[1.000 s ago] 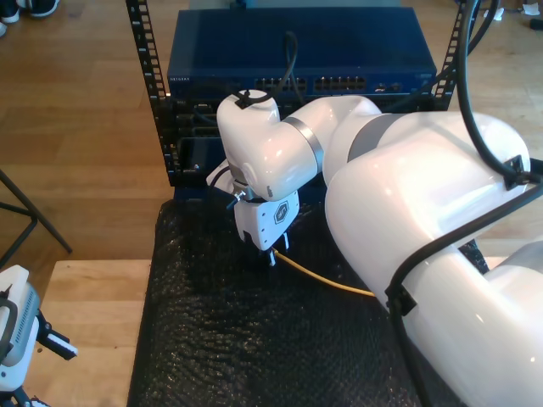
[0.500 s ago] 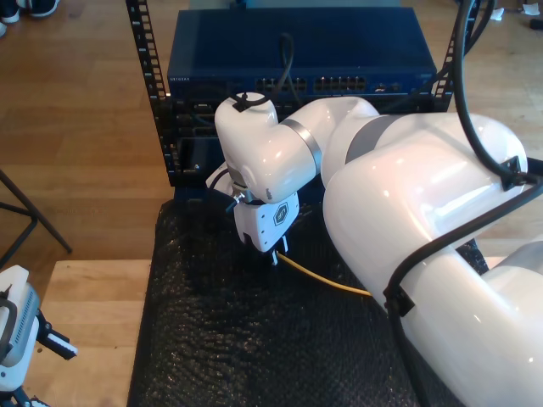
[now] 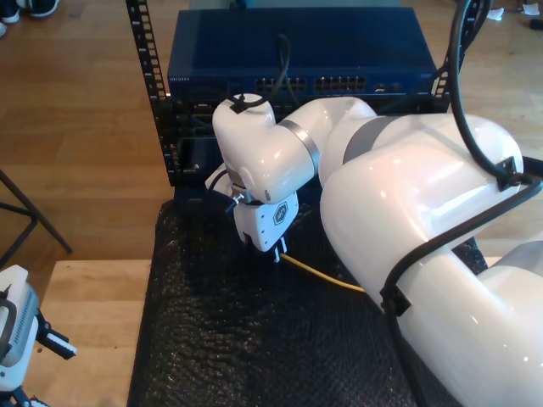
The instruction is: Grab the cable and plug it in
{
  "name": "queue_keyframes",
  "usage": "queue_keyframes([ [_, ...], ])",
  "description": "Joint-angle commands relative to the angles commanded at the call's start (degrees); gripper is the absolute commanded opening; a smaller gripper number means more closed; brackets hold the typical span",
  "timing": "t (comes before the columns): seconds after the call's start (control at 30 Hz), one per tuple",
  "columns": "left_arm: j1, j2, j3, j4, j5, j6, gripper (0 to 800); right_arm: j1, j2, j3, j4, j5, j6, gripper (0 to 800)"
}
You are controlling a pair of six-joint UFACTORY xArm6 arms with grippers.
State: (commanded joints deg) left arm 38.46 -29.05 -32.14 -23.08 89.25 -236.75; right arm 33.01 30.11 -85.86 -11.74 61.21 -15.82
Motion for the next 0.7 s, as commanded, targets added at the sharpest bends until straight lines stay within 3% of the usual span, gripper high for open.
queue_keyframes([
  [0.2, -0.09, 0.09, 0.09, 0.0, -0.09, -0.09, 800, 0.44, -0.79, -1.23, -0.53, 0.0, -11.52, 4],
  [0.47, -0.35, 1.05, -0.53, -0.18, -0.18, -0.18, 800, 0.09, -5.71, -0.35, 0.62, 0.53, -19.96, 3],
  [0.7, -0.44, 1.41, -1.41, -2.11, 0.09, -0.44, 800, -1.23, -14.77, 5.45, 10.37, 2.29, -32.26, 3],
])
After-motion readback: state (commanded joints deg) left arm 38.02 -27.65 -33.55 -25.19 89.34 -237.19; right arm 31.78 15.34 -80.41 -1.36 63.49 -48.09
